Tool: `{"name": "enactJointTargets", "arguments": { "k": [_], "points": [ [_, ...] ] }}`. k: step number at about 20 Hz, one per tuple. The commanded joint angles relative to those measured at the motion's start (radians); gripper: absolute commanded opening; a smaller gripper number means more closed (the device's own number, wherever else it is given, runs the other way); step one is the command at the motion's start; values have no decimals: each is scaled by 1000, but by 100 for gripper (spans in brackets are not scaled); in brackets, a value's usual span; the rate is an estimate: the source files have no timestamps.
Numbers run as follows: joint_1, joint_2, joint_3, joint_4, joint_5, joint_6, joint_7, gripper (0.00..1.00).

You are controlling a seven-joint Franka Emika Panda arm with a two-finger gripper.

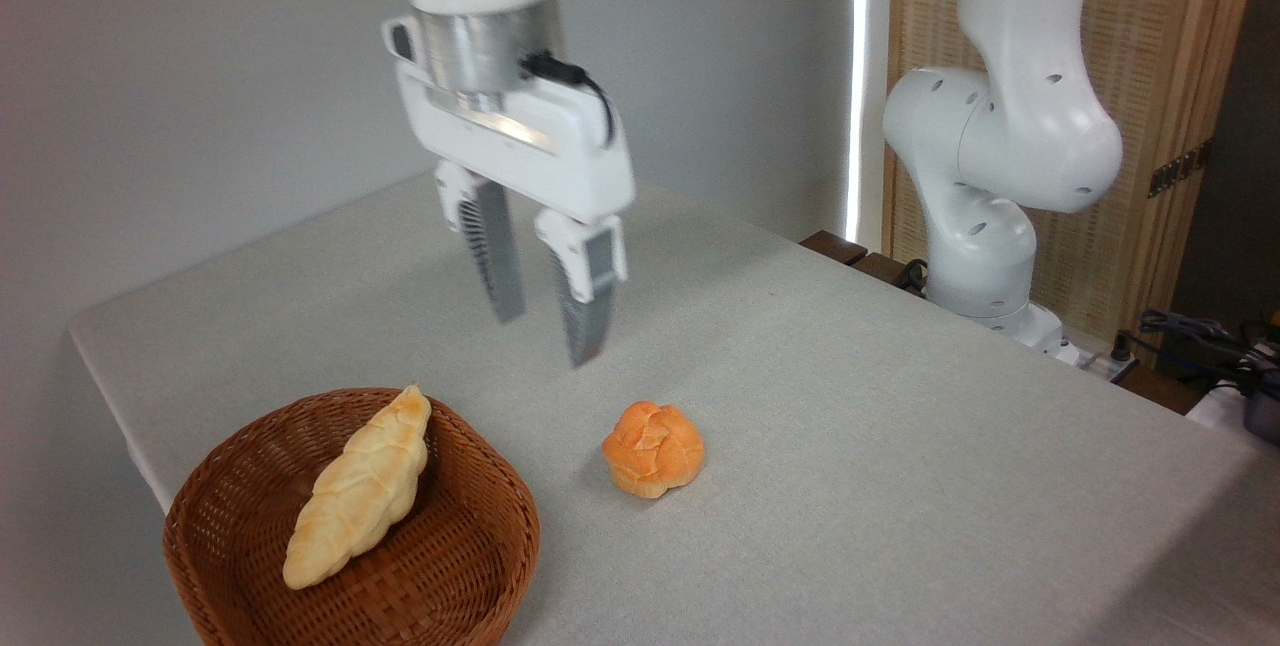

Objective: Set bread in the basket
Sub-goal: 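Lower the open gripper down around the round orange bun, then close the gripper on the orange bun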

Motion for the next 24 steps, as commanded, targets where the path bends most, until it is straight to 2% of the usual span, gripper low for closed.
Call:
{"name": "enactJointTargets", "arguments": {
  "k": [1,4,9,18,19,20,21,23,24],
  "points": [
    [42,-149,11,-242,-3,72,125,100],
    [60,-143,14,-305,-1,107,138,100],
    [62,-133,12,-417,-3,270,135,100],
    [54,-61,5,-437,-6,309,136,100],
    [53,-57,3,-435,-6,309,138,95],
    [53,-51,3,-435,-8,309,139,80],
    [53,-41,3,-435,-17,309,144,61],
    [51,-35,3,-434,-21,309,150,44],
    [51,-35,3,-434,-24,309,150,41]
  ]
}}
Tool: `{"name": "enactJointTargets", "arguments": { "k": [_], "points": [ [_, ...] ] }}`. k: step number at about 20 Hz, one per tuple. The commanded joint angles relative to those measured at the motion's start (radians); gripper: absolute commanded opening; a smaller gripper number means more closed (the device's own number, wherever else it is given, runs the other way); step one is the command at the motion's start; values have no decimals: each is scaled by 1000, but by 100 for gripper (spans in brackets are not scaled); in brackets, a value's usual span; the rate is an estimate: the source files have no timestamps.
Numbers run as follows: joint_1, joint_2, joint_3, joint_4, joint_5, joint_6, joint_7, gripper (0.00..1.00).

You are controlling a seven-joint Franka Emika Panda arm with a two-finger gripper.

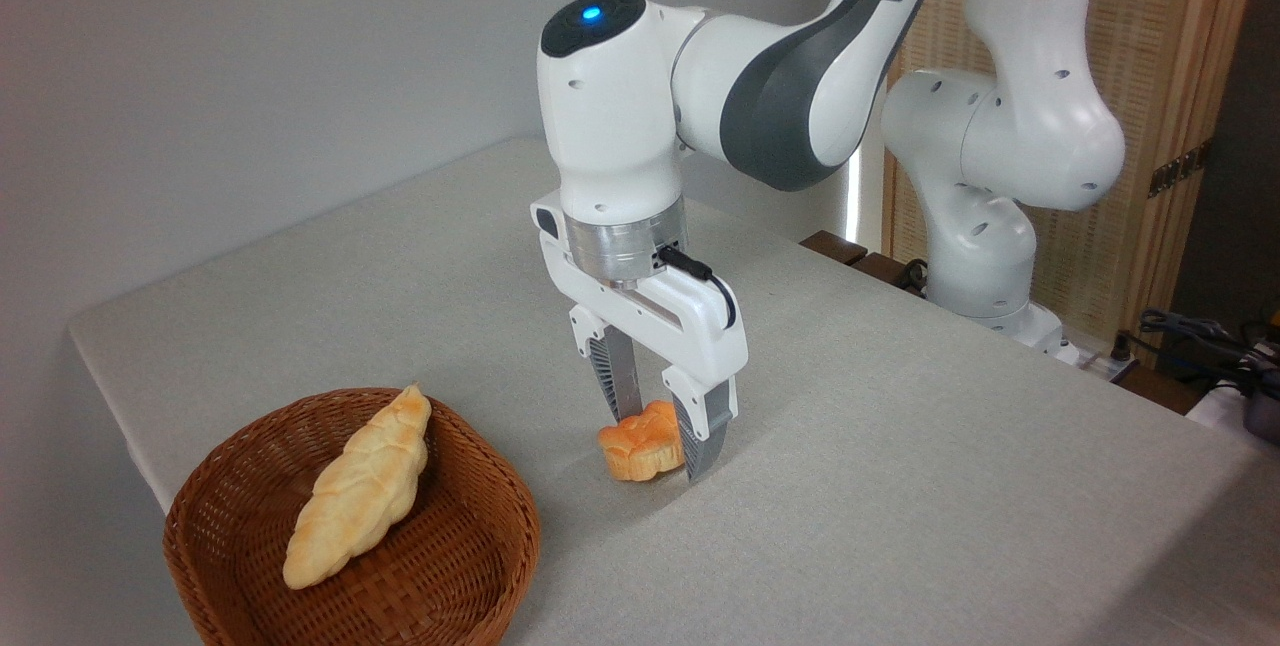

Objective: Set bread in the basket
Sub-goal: 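Close the gripper on the orange bun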

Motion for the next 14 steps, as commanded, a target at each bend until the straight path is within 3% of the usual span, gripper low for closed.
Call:
{"name": "enactJointTargets", "arguments": {
  "k": [1,14],
  "points": [
    [-2,28,6,-5,-27,20,35,38],
    [-4,23,6,-4,-28,14,35,36]
  ]
}}
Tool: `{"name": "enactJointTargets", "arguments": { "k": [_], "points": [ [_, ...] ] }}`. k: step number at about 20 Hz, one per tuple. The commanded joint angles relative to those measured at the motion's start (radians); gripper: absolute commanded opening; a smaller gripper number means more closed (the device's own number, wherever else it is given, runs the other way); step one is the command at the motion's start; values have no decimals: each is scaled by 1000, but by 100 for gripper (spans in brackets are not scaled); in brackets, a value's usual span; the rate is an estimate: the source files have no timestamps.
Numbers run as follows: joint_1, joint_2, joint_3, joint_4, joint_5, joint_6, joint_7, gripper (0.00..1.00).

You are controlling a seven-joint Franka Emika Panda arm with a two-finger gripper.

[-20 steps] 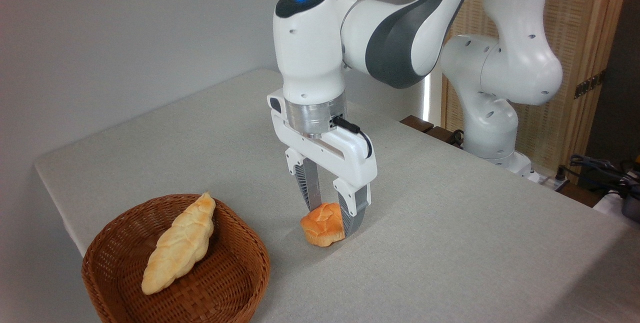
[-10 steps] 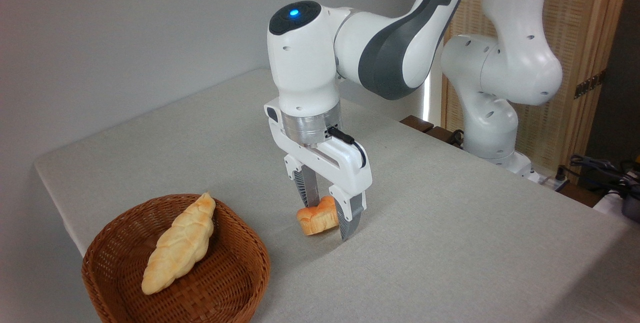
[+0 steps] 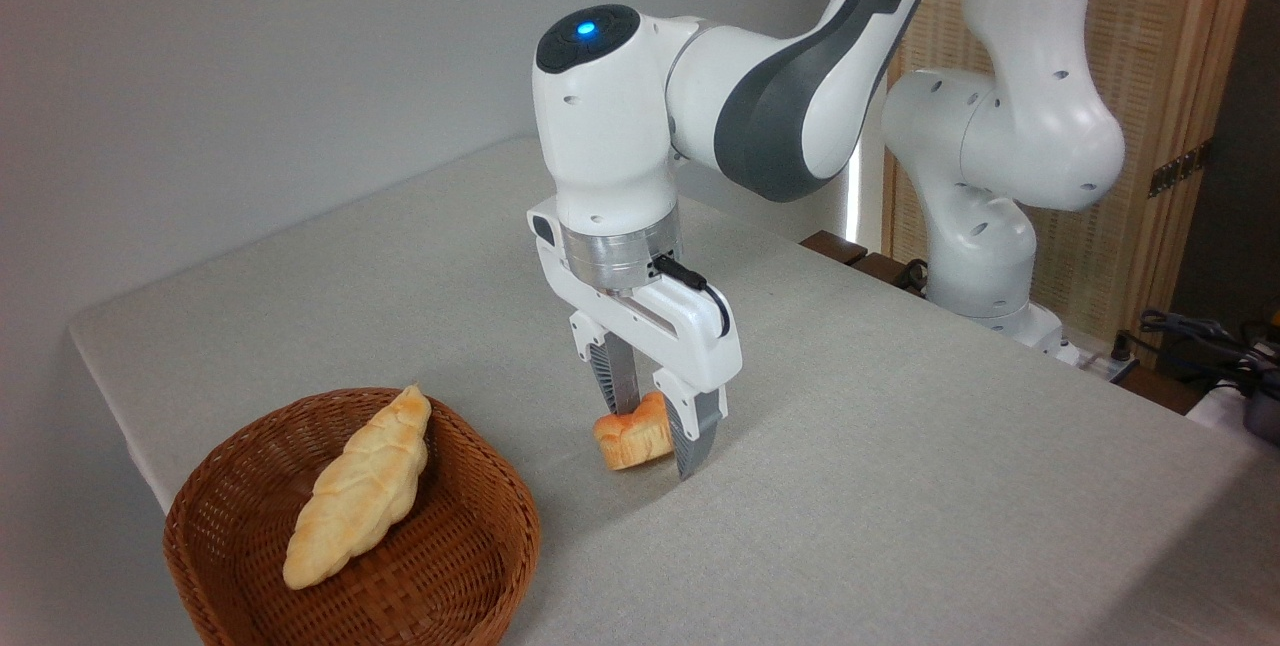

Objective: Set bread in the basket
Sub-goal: 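Lift the bun and carry it over the woven basket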

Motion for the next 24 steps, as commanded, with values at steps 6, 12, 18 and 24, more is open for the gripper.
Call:
{"name": "enactJointTargets", "arguments": {
  "k": [6,12,18,24],
  "points": [
    [4,0,7,9,-6,3,33,33],
    [1,64,12,306,18,-292,63,34],
    [3,315,10,688,-158,-328,48,34],
    [3,486,-23,795,-172,-236,69,52]
  ]
}}
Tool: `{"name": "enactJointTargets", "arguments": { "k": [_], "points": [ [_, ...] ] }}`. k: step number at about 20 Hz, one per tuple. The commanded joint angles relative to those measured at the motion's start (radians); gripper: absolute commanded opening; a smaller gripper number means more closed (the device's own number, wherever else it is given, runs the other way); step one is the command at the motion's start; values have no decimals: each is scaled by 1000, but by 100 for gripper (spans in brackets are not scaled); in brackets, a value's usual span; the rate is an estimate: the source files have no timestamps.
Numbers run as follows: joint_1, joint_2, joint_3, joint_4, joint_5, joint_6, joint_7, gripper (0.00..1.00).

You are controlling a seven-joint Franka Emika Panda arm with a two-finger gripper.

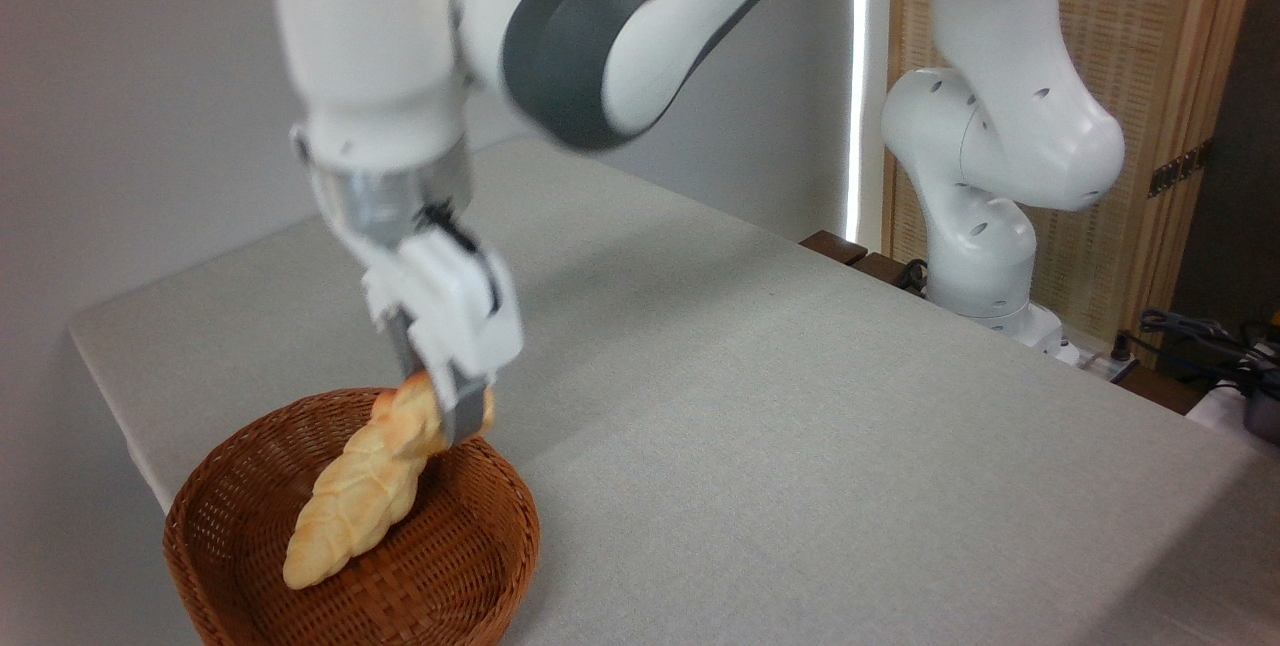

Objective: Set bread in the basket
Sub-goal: 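Lift the bun and carry it over the woven basket, then lower the bun into the basket beside the braided roll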

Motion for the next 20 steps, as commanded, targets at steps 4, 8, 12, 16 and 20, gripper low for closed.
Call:
{"name": "enactJointTargets", "arguments": {
  "k": [4,8,12,16,20],
  "points": [
    [1,120,-15,70,-20,91,58,100],
    [2,128,-13,70,-22,131,55,100],
    [2,128,-9,70,-20,131,57,100],
    [5,128,-4,70,-20,131,55,100],
    [10,123,-2,71,-20,131,58,100]
  ]
}}
